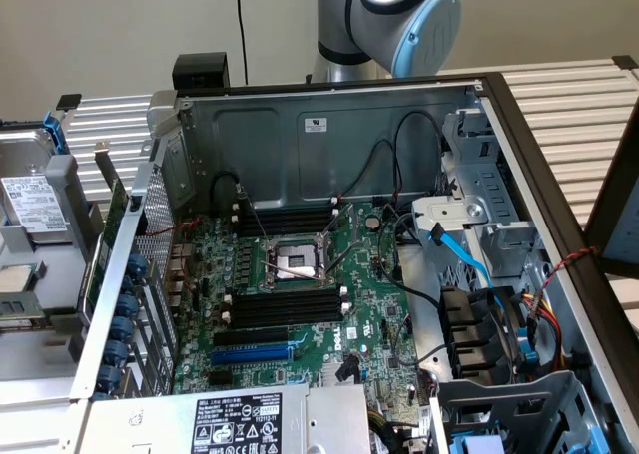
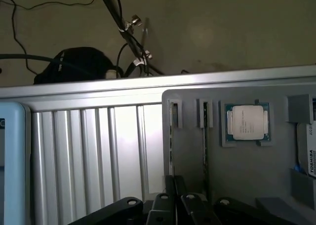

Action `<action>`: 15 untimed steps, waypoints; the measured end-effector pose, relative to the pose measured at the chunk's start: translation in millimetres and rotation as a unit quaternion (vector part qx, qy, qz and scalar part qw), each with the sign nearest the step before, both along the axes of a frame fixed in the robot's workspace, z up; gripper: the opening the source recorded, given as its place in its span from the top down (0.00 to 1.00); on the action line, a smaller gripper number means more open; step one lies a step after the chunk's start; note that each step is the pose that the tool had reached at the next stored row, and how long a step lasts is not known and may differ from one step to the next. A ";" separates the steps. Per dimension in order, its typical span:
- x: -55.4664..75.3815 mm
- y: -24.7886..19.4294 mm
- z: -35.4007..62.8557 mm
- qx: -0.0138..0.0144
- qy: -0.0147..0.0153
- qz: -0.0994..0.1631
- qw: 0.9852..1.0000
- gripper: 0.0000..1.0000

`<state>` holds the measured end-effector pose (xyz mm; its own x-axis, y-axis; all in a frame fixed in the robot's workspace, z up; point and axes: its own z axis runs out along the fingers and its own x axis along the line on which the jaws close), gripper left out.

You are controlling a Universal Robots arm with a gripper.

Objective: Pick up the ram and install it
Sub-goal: 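Pick up the ram and move it above insertion slot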

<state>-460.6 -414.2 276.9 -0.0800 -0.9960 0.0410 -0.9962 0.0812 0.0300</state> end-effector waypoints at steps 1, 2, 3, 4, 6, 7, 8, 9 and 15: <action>0.0 0.2 1.2 -0.001 0.000 0.000 1.000 0.88; 0.1 0.5 2.3 -0.002 0.000 0.000 1.000 0.88; 0.1 0.6 3.2 -0.003 0.000 0.000 1.000 0.88; 0.1 0.7 4.0 -0.004 -0.001 0.000 1.000 0.88; 0.0 1.0 5.1 -0.006 -0.002 0.000 1.000 0.88; 0.0 1.3 5.4 -0.006 -0.004 0.000 1.000 0.88; 0.0 1.5 5.7 -0.007 -0.006 0.000 1.000 0.88; 0.0 1.6 5.8 -0.007 -0.008 0.000 1.000 0.88; 0.1 2.0 6.9 -0.008 -0.013 0.000 1.000 0.88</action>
<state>-460.5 -412.2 283.8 -0.0813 -0.9951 0.0555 -0.9967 0.0816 0.0031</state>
